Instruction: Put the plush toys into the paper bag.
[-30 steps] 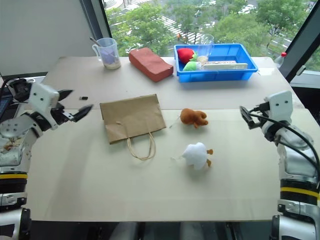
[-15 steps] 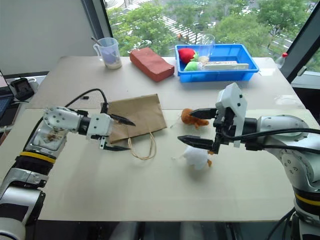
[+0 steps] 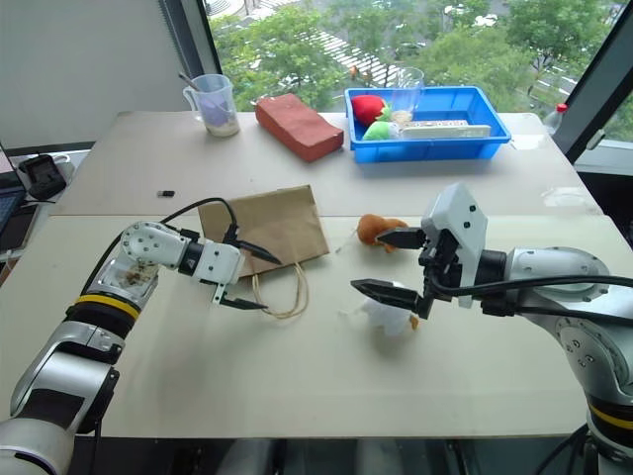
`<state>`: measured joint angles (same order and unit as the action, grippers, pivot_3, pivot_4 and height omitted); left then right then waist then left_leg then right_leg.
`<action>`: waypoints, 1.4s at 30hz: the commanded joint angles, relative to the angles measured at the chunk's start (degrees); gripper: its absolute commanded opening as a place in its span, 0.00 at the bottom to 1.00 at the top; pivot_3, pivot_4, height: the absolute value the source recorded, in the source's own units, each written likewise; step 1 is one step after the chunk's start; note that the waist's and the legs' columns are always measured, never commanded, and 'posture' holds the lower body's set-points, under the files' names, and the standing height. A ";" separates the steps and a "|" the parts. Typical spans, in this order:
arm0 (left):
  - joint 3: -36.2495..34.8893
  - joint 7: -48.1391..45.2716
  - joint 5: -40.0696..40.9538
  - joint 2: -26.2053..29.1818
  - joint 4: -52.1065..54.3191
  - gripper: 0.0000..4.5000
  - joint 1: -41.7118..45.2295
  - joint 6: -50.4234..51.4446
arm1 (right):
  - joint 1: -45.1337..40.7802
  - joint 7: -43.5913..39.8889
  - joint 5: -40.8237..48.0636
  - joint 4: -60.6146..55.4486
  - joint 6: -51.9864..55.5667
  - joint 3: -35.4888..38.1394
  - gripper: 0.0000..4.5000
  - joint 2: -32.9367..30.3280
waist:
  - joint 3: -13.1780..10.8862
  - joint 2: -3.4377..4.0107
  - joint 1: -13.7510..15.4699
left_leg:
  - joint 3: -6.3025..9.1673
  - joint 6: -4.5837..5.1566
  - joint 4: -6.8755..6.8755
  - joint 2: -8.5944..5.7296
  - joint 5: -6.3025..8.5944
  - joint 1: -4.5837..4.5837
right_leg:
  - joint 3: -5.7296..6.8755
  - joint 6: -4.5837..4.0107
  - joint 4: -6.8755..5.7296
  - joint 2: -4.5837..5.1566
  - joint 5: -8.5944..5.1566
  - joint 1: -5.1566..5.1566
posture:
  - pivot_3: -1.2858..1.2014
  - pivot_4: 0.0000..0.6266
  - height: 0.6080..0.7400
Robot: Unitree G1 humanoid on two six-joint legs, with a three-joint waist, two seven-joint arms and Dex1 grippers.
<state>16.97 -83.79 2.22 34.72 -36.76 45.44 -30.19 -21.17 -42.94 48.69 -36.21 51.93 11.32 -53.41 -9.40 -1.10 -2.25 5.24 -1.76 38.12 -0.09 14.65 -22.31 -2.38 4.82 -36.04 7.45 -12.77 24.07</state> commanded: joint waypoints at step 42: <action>-3.87 -3.93 10.83 -5.98 8.35 0.01 0.04 17.97 | 0.10 3.48 3.24 -2.16 0.69 2.32 1.00 -3.62 | 0.00 0.00 0.26 | 0.04 0.08 0.17 -0.01 0.04 -0.02 | 0.01 0.01 -0.03 0.00 0.00 -0.03 | 0.52 0.24 1.00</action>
<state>15.29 -87.24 10.28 28.47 -30.60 43.74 -14.68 -20.81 -39.55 51.89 -37.43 53.14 12.53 -56.66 -9.40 -1.10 -1.99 5.28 -1.68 38.30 -0.10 14.69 -22.32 -2.37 4.82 -36.06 7.45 -12.77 24.03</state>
